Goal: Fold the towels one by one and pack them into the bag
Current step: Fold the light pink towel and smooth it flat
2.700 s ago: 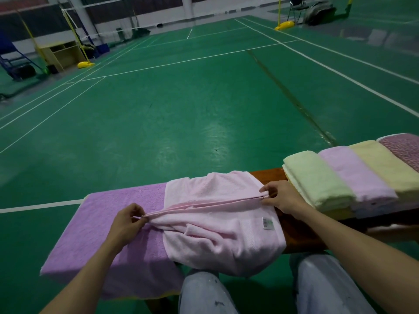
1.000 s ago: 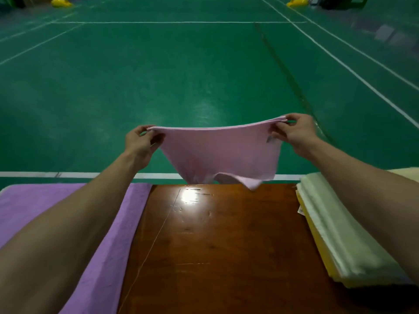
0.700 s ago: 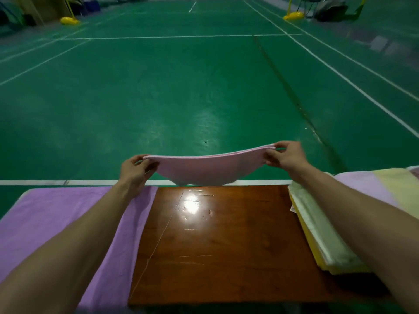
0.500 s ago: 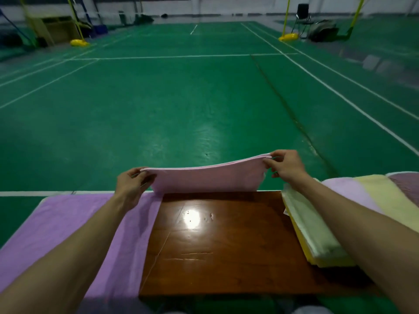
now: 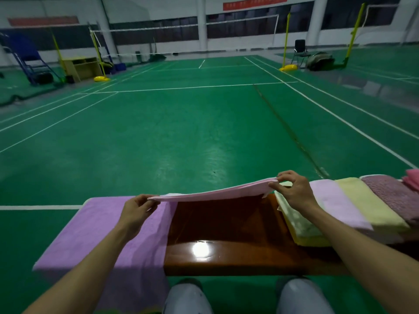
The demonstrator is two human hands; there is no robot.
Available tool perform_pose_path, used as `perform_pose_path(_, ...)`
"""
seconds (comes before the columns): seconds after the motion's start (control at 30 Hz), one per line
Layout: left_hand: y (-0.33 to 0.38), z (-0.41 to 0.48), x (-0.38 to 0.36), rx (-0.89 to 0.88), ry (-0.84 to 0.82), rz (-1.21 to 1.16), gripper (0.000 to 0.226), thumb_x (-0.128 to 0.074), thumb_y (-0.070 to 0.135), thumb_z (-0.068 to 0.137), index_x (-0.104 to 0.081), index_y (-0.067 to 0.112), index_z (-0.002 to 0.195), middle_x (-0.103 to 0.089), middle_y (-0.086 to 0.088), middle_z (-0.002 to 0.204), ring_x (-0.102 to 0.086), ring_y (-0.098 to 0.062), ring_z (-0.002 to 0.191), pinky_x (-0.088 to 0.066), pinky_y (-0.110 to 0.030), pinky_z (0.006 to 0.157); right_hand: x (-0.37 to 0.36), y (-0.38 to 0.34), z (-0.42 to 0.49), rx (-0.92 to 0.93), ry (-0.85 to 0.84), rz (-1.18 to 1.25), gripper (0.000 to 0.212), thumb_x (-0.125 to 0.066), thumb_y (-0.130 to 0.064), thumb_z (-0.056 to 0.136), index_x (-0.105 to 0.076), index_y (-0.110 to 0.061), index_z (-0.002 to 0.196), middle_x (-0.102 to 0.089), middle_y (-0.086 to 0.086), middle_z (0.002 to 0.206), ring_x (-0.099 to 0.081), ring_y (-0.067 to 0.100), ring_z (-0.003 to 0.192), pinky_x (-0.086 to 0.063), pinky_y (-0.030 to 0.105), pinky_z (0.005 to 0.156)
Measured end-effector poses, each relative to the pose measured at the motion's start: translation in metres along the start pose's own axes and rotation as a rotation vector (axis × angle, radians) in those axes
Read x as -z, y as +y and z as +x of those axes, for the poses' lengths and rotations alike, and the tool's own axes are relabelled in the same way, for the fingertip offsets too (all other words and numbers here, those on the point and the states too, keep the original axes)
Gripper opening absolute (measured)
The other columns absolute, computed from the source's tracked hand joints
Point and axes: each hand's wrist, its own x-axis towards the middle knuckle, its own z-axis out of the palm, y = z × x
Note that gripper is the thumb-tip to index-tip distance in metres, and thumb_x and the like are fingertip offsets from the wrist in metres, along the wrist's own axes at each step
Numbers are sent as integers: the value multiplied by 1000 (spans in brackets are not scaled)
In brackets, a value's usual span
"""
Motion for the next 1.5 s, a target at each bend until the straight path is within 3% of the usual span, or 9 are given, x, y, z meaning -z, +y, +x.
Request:
perform_pose_path(0.1, -6, -19, 7, -44, -22, 101, 20, -48, -2, 96, -64, 7, 103, -63, -14, 101, -58, -22, 95, -49, -35, 90, 1, -7, -26, 1, -44, 71, 25, -68, -31, 89, -62, -8, 82, -59, 1, 71, -51, 2, 61, -39, 16, 55)
perform_pose_path(0.2, -10, -32, 11, -166, -28, 325, 20, -46, 5, 99, -64, 15, 101, -60, -9, 86, -46, -18, 71, -41, -28, 64, -1, -7, -50, 21, -49, 93, 62, -49, -73, 84, -53, -11, 85, -56, 6, 63, -41, 16, 50, -35, 35, 48)
perform_pose_path(0.3, -12, -41, 14, -247, -21, 530, 14, -44, 11, 100, -58, 12, 99, -57, -9, 84, -44, -17, 66, -38, -27, 56, 0, -5, -68, 48, -38, 81, 77, -38, -88, 75, -51, -13, 87, -61, -1, 61, -43, 8, 50, -35, 27, 47)
perform_pose_path(0.7, -11, -74, 16, -286, 12, 527, 18, -39, 9, 102, -50, 6, 88, -54, -9, 85, -50, -19, 73, -45, -33, 62, 9, -11, -88, 56, -61, -96, 28, -46, -46, 94, -49, -19, 90, -63, 11, 70, -65, 34, 66, -40, 39, 46)
perform_pose_path(0.8, -11, -81, 16, -264, 37, 512, 17, -40, 9, 101, -51, 5, 88, -55, -10, 82, -49, -21, 70, -43, -33, 60, 14, -16, -89, 49, -109, -130, 26, -50, -40, 96, -51, -15, 91, -61, 6, 65, -61, 30, 58, -34, 23, 43)
perform_pose_path(1.03, -2, -54, 11, -184, 43, 525, 19, -50, 16, 98, -60, 3, 90, -62, -11, 85, -54, -23, 74, -47, -38, 68, 22, -19, -66, -46, -151, -262, 23, -61, -29, 95, -58, -12, 81, -64, 6, 64, -52, 17, 48, -38, 30, 50)
perform_pose_path(1.17, 0, -12, -6, -153, 53, 610, 20, -55, 21, 96, -63, 4, 87, -64, -13, 85, -57, -28, 78, -50, -42, 69, 13, -14, -36, -65, -170, -586, 33, -64, -34, 91, -53, -18, 64, -56, 5, 73, -55, 27, 75, -34, 33, 62)
perform_pose_path(1.3, -9, 29, -25, -78, 1, 634, 13, -59, 17, 95, -64, 5, 92, -64, -13, 91, -60, -27, 75, -58, -40, 63, -3, -5, -9, -138, -217, -869, 28, -56, -45, 92, -70, -20, 91, -56, 5, 106, -50, 28, 108, -44, 38, 86)
perform_pose_path(1.5, -30, 63, -34, -50, 6, 793, 19, -69, 21, 88, -73, 5, 99, -69, -8, 94, -59, -22, 89, -40, -27, 77, -24, 15, 7, -169, -305, -1061, 23, -54, -37, 93, -67, -22, 104, -49, 2, 114, -38, 27, 114, -33, 44, 92)
